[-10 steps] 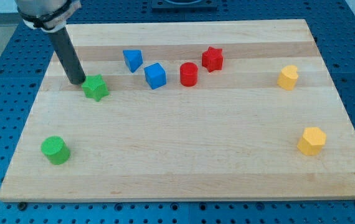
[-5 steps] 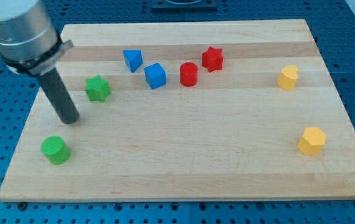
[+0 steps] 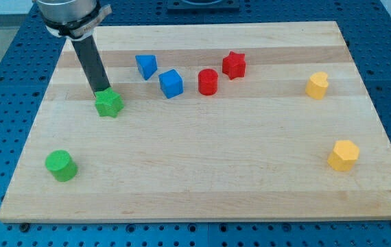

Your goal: Slide the green star towards blue cube

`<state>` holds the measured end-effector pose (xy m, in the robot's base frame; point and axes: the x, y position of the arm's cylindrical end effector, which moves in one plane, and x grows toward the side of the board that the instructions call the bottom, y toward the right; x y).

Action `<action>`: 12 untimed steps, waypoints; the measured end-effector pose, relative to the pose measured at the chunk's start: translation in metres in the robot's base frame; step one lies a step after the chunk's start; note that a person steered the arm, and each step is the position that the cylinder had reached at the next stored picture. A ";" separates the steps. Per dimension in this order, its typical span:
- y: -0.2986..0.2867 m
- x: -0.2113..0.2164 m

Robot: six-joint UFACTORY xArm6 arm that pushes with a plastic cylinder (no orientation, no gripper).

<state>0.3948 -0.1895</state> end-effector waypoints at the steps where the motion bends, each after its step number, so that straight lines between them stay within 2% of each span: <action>1: 0.004 0.008; 3: 0.058 0.014; 4: 0.064 0.014; 7: 0.004 -0.046; 8: 0.002 -0.006; 10: 0.001 0.008; 12: 0.030 0.034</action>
<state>0.4293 -0.1593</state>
